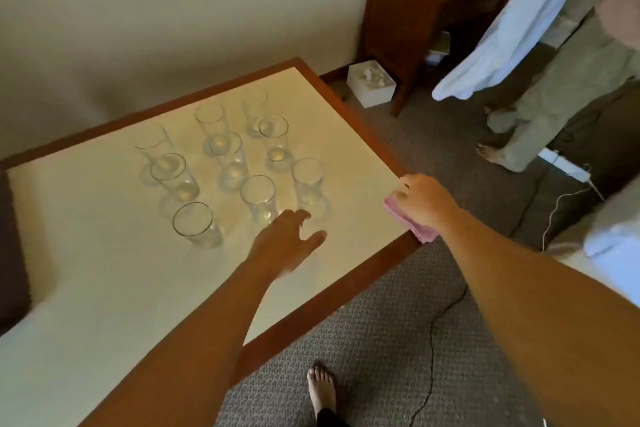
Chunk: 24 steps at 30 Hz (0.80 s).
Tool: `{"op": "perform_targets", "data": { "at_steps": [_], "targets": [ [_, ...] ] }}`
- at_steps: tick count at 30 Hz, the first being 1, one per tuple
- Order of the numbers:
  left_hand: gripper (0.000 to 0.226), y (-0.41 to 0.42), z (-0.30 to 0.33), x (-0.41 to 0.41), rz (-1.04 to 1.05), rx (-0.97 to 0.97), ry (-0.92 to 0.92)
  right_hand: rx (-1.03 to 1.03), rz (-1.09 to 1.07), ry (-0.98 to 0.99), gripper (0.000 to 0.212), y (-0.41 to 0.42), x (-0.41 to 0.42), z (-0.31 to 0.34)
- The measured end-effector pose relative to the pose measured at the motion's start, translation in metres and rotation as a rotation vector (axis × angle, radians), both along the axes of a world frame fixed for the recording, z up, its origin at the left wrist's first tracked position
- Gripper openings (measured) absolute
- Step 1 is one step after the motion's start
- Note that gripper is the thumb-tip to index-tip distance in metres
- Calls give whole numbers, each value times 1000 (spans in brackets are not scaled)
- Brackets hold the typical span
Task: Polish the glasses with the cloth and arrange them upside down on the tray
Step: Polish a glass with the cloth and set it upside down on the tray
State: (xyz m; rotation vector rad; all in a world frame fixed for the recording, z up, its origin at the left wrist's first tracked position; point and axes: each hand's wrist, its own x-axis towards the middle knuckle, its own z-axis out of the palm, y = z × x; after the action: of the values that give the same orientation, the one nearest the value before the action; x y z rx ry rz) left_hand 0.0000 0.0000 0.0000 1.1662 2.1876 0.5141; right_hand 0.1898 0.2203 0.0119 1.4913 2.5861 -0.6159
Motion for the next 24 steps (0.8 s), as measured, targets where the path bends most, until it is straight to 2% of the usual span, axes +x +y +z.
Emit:
{"op": "perform_targets", "data": {
  "at_steps": [3,5,7,10,12,14,16,19,21,24],
  "targets": [
    [59,-8,-26,-3,46,-68,37,-38,86,-84,34,0,12,-26],
    [53,-23,-41,-6,164,-39,46,-42,85,-104,45,-6,20,-46],
    [39,-39,-55,-11,336,78,92,68,62,-97,49,-4,23,-64],
    [21,-62,-71,-18,672,299,186,221,102,-98,40,-11,14,-76],
    [28,-70,-72,-20,938,355,141,285,196,-22,37,-30,4,-81],
    [45,-72,-71,-25,1123,325,55,299,325,24,39,-52,-6,-88],
    [65,-73,-70,-39,1152,289,14,290,448,69,42,-77,-22,-95],
    [85,-73,-71,-61,1020,269,33,248,546,184,48,-106,-46,-107],
    [85,-71,-71,-73,940,300,45,230,575,242,47,-116,-56,-115],
    [72,-72,-74,-83,890,371,-18,201,570,324,45,-123,-63,-124]
  ]
}}
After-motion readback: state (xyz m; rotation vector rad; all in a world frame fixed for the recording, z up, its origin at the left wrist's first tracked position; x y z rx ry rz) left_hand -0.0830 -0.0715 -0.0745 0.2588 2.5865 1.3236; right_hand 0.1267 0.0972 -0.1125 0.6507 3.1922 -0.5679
